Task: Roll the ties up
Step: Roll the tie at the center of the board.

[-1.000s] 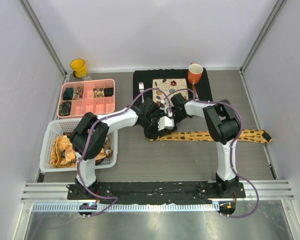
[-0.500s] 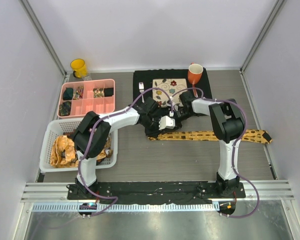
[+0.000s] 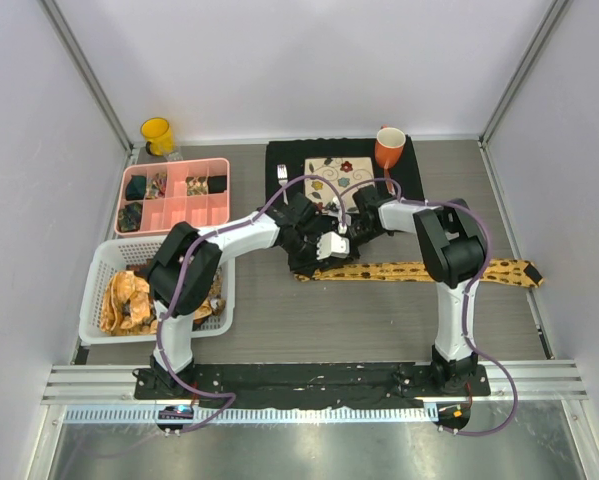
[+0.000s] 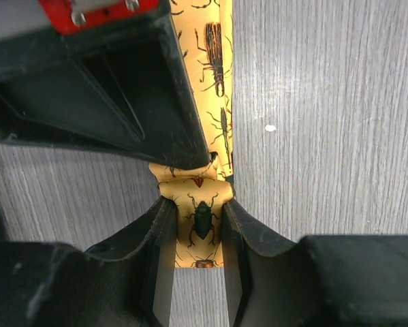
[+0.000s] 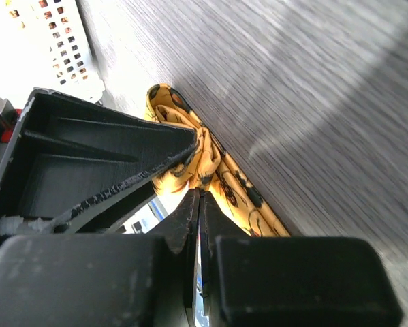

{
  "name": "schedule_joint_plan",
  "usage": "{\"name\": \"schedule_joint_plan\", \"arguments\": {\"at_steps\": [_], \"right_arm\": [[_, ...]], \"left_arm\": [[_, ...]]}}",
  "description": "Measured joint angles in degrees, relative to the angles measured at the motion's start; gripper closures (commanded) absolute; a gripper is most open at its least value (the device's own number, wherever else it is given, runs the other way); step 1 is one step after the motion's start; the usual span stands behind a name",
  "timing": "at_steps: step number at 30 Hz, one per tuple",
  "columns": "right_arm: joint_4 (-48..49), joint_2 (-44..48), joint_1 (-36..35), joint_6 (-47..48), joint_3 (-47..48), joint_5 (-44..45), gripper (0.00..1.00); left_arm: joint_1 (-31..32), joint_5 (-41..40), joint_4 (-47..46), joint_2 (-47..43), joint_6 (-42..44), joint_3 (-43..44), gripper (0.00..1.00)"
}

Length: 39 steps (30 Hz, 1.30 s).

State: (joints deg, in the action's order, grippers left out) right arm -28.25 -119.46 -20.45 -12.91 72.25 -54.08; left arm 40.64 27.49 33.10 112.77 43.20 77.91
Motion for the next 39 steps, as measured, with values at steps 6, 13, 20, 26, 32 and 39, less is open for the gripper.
{"name": "schedule_joint_plan", "arguments": {"at_steps": [6,13,20,26,32,39], "right_arm": [[1.0,0.0,-1.6,-0.9,0.0,0.7,0.96],[1.6,-0.1,-2.4,-1.3,-0.2,1.8,0.98],[1.8,0.0,-1.5,-1.4,-1.5,1.4,0.87],[1.5,2.6,-0.2,-1.9,-4.5,-0.4,0.75],[5.2,5.1,-0.2,-5.2,-5.5,-2.4,0.71],[10.7,5.2,-0.5,-10.5,-6.6,-2.6,0.71]], "left_arm": [[0.0,0.1,0.5,0.0,0.6,0.0,0.65],[0.0,0.4,0.7,0.0,0.5,0.0,0.63],[0.1,0.1,0.7,0.0,1.0,-0.1,0.67],[0.3,-0.4,0.6,0.0,1.3,-0.1,0.68],[0.5,-0.6,0.6,0.0,1.8,-0.2,0.67],[0.5,-0.6,0.6,0.0,1.9,-0.2,0.67]]}}
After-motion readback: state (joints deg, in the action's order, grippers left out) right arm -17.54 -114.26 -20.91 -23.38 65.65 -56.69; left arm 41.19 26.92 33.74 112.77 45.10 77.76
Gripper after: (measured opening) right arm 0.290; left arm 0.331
